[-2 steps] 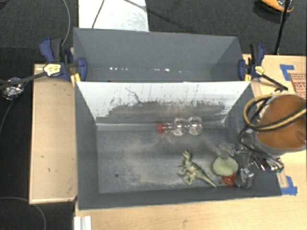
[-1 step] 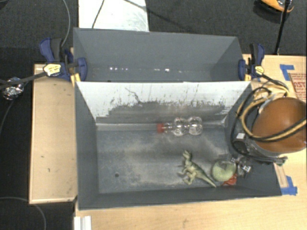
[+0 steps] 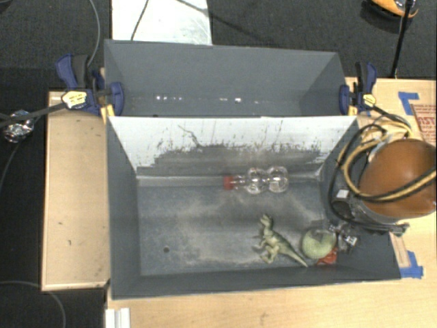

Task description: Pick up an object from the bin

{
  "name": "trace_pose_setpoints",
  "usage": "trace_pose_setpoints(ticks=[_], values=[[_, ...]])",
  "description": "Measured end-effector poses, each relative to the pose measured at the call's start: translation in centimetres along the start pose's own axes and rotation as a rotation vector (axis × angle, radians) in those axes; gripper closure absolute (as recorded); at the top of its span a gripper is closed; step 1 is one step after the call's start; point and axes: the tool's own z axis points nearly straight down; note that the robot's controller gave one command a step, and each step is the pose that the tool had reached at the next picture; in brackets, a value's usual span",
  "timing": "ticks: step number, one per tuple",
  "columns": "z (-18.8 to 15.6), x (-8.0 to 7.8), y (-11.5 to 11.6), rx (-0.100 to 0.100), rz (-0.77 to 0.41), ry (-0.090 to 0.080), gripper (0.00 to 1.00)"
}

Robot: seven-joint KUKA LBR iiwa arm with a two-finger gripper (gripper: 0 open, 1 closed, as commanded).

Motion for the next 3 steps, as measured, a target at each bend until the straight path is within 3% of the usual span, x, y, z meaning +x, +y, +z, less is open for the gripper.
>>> trace_pose_setpoints(ticks=[2,3], values=[[-2.2,0.1,0.3,-0.011,0.002,0.005,1.00],[-3.6,0.0,0.2,-0.007,0.002,0.004,1.00]])
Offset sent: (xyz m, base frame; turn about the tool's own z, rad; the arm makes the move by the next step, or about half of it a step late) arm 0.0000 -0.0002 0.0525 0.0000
